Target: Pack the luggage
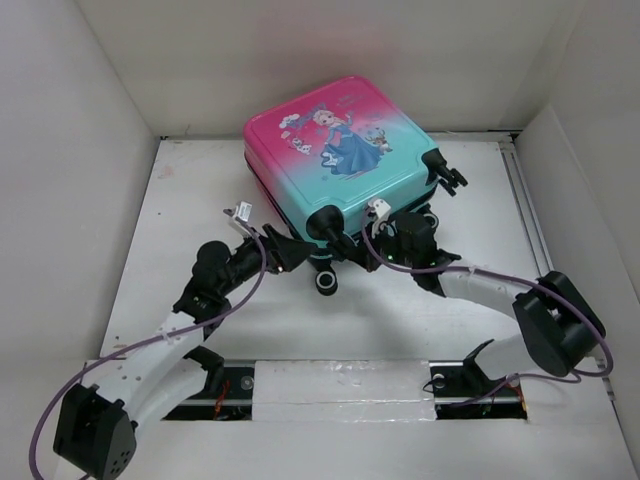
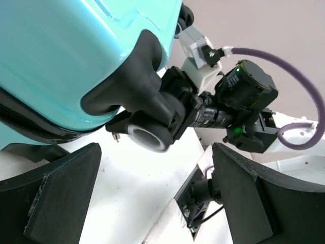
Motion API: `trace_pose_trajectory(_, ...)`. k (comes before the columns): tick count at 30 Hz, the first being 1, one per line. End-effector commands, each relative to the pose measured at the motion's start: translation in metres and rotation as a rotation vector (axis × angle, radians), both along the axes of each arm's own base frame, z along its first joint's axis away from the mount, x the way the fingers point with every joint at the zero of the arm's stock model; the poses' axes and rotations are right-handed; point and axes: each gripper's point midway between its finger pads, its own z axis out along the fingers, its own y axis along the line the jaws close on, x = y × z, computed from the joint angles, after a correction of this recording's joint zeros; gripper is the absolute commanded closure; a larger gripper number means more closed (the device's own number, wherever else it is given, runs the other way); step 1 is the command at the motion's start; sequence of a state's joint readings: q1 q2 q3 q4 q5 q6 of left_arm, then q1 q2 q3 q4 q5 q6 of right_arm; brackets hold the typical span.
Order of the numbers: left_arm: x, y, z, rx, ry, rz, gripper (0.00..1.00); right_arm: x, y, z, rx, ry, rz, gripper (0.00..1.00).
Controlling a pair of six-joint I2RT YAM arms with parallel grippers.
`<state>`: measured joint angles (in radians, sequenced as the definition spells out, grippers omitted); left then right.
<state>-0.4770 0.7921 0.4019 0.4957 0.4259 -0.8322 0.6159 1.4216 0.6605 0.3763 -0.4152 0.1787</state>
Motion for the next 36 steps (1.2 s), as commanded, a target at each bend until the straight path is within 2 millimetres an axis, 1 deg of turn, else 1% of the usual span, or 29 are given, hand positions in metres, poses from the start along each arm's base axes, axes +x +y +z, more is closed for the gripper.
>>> trace_pose_trajectory(1,-0.002,-0.013,0.028,-0.033,-0.069,-0.072,0.13,0.011,0.002,0.038,0.079,-0.103,-0.034,1.0)
trace_pose_trajectory(2,-0.003,-0.024,0.022,-0.021,-0.041,-0.1,0.13,0.009,0.0,0.038,0.08,-0.104,-0.034,1.0)
trace_pose_trajectory(4,-0.005,-0.039,0.017,0.014,-0.033,-0.122,0.13,0.007,-0.001,0.037,0.08,-0.104,-0.034,1.0)
trace_pose_trajectory(5,0.001,-0.044,0.025,0.038,-0.06,-0.096,0.13,0.005,0.0,0.037,0.078,-0.106,-0.035,1.0)
trace_pose_trajectory(6,-0.005,-0.058,0.015,0.071,-0.035,-0.122,0.13,0.003,-0.001,0.037,0.079,-0.107,-0.035,1.0)
trace_pose_trajectory(7,-0.004,-0.062,0.01,0.092,-0.01,-0.113,0.13,0.003,-0.002,0.042,0.087,-0.118,-0.035,1.0)
trace_pose_trajectory(8,-0.001,-0.063,0.012,0.094,-0.012,-0.095,0.13,0.001,-0.003,0.038,0.082,-0.111,-0.035,1.0)
trace_pose_trajectory(10,0.003,-0.063,0.009,0.095,0.003,-0.076,0.17,0.001,-0.003,0.042,0.088,-0.12,-0.035,1.0)
trace_pose_trajectory(12,0.005,-0.063,0.005,0.101,0.01,-0.066,0.18,0.001,-0.003,0.042,0.088,-0.12,-0.035,1.0)
trace_pose_trajectory(13,0.008,-0.065,0.01,0.092,-0.001,-0.065,0.2,-0.001,-0.004,0.038,0.083,-0.112,-0.035,1.0)
trace_pose_trajectory(14,0.009,-0.066,0.008,0.093,0.0,-0.065,0.24,-0.001,-0.004,0.038,0.087,-0.105,-0.038,1.0)
trace_pose_trajectory(15,0.011,-0.07,0.015,0.085,-0.008,-0.077,0.25,-0.001,-0.003,0.04,0.097,-0.104,-0.04,1.0)
trace_pose_trajectory(16,0.015,-0.073,0.009,0.098,0.008,-0.078,0.26,-0.002,-0.004,0.038,0.099,-0.107,-0.04,1.0)
trace_pose_trajectory(17,0.015,-0.076,0.009,0.091,0.002,-0.091,0.27,-0.007,-0.003,0.036,0.103,-0.095,-0.034,1.0)
trace_pose_trajectory(18,0.015,-0.079,0.008,0.082,0.012,-0.099,0.36,-0.006,-0.001,0.042,0.124,-0.103,-0.037,1.0)
trace_pose_trajectory(20,0.017,-0.085,0.002,0.073,0.03,-0.117,0.46,-0.014,-0.001,0.032,0.125,-0.085,-0.055,1.0)
trace_pose_trajectory(21,0.018,-0.088,0.005,0.059,0.013,-0.13,0.5,-0.019,0.002,0.033,0.149,-0.067,-0.063,1.0)
trace_pose_trajectory(22,0.016,-0.092,0.004,0.047,0.023,-0.147,0.62,-0.021,0.005,0.036,0.178,-0.08,-0.069,1.0)
trace_pose_trajectory(23,0.019,-0.094,-0.001,0.047,0.041,-0.147,0.67,-0.031,0.007,0.026,0.175,-0.061,-0.08,1.0)
trace_pose_trajectory(25,0.02,-0.098,-0.001,0.032,0.036,-0.159,0.73,-0.036,0.015,0.029,0.226,-0.05,-0.101,1.0)
trace_pose_trajectory(26,0.02,-0.101,0.003,0.017,0.037,-0.167,0.8,-0.042,0.021,0.031,0.246,-0.052,-0.112,1.0)
trace_pose_trajectory(27,0.02,-0.106,0.003,0.015,0.033,-0.176,0.83,-0.047,0.023,0.025,0.254,-0.038,-0.121,1.0)
trace_pose_trajectory(28,0.019,-0.107,0.006,0.002,0.031,-0.187,0.85,-0.051,0.027,0.024,0.278,-0.021,-0.128,1.0)
trace_pose_trajectory(29,0.018,-0.112,0.01,-0.005,0.021,-0.198,0.85,-0.052,0.034,0.037,0.329,-0.042,-0.13,1.0)
trace_pose_trajectory(31,0.017,-0.115,0.019,-0.019,0.002,-0.198,0.89,-0.062,0.043,0.037,0.354,-0.042,-0.147,1.0)
trace_pose_trajectory(32,0.017,-0.119,0.02,-0.019,0.002,-0.2,0.89,-0.063,0.046,0.046,0.395,-0.045,-0.159,1.0)
trace_pose_trajectory(33,0.018,-0.12,0.027,-0.03,-0.014,-0.2,0.89,-0.067,0.051,0.047,0.404,-0.052,-0.175,1.0)
trace_pose_trajectory(35,0.017,-0.126,0.021,-0.039,0.011,-0.21,0.92,-0.072,0.057,0.052,0.437,-0.056,-0.176,1.0)
trace_pose_trajectory(36,0.017,-0.127,0.025,-0.049,-0.002,-0.21,0.92,-0.073,0.061,0.067,0.488,-0.078,-0.177,1.0)
